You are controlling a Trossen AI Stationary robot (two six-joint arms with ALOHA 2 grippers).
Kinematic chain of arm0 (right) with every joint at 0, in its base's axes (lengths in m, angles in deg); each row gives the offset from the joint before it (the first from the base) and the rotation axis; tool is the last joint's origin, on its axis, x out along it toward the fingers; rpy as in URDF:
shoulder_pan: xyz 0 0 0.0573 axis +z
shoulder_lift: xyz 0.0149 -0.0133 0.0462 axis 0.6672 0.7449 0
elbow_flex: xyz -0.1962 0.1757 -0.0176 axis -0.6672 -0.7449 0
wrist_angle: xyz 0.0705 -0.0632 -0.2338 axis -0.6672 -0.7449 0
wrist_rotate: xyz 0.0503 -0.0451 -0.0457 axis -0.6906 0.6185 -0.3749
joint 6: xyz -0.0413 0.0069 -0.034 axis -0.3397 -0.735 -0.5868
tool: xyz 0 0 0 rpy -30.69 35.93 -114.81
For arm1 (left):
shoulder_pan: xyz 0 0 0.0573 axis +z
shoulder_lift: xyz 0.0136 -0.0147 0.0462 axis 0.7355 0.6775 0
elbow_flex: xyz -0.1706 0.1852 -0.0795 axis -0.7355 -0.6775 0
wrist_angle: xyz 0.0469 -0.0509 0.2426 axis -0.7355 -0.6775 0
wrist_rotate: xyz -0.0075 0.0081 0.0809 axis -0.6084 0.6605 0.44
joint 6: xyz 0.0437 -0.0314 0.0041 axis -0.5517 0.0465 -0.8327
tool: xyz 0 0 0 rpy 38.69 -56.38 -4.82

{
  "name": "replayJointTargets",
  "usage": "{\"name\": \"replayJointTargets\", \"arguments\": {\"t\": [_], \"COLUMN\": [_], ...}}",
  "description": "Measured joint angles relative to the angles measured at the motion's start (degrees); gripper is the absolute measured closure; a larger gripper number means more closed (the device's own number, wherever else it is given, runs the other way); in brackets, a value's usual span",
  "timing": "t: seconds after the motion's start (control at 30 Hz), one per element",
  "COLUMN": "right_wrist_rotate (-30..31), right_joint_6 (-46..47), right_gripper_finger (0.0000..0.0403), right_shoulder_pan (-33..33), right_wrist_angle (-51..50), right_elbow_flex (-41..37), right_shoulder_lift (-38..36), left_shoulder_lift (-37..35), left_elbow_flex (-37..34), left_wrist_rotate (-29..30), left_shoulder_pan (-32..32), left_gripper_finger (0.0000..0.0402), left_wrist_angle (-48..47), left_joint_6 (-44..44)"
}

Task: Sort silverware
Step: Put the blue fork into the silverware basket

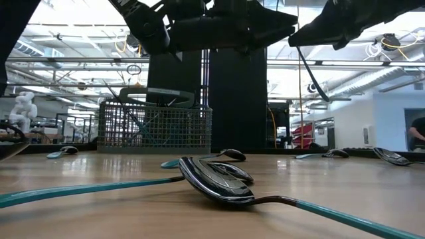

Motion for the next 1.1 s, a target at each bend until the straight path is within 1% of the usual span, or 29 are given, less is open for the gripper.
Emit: {"name": "replayJointTargets", "arguments": {"t": [0.07,0.2,0.43,0.53,0.63,0.73,0.8,0.87,0.9,1.03,1.1], "right_wrist_rotate": [0.0,-0.1,0.1,0.1,0.1,0.1,0.0,-1.3,-2.3,-5.7,-7.7], "right_joint_6": [0.0,-0.2,-0.9,-2.0,-2.2,-0.2,1.5,4.0,6.1,14.4,16.2], "right_gripper_finger": [0.0403,0.0397,0.0365,0.0336,0.0296,0.0253,0.0228,0.0209,0.0202,0.0189,0.0189], "right_shoulder_pan": [0.0,0.0,0.0,0.0,0.2,0.4,0.7,1.1,1.2,1.3,1.3], "right_wrist_angle": [-0.1,-0.4,-0.2,-0.2,-0.3,-2.4,-6.1,-11.2,-13.9,-19.1,-20.1], "right_elbow_flex": [0.0,0.0,0.0,0.0,0.0,-0.1,-0.1,-0.1,-0.1,-0.1,-0.1], "right_shoulder_lift": [0.0,0.0,0.0,-0.3,-1.4,-3.3,-5.2,-6.5,-7.0,-7.4,-6.5], "left_shoulder_lift": [0.0,0.0,0.0,0.0,-0.1,-1.4,-3.1,-6.3,-8.6,-18.8,-23.6], "left_elbow_flex": [0.0,0.0,0.0,0.0,0.0,0.0,0.0,0.0,0.0,0.0,0.0], "left_wrist_rotate": [0.2,0.3,0.3,0.3,1.4,2.7,3.5,5.9,8.2,23.5,29.3], "left_shoulder_pan": [0.0,0.1,0.2,0.2,0.4,1.2,2.1,3.0,3.6,6.0,7.9], "left_gripper_finger": [0.0260,0.0311,0.0315,0.0315,0.0315,0.0315,0.0315,0.0315,0.0315,0.0315,0.0315], "left_wrist_angle": [0.0,-0.1,-0.1,-0.1,-1.6,-4.1,-6.1,-11.3,-15.0,-31.6,-38.3], "left_joint_6": [0.0,0.0,0.1,0.1,-0.3,0.0,-0.1,-0.8,-1.9,-7.1,-8.2]}}
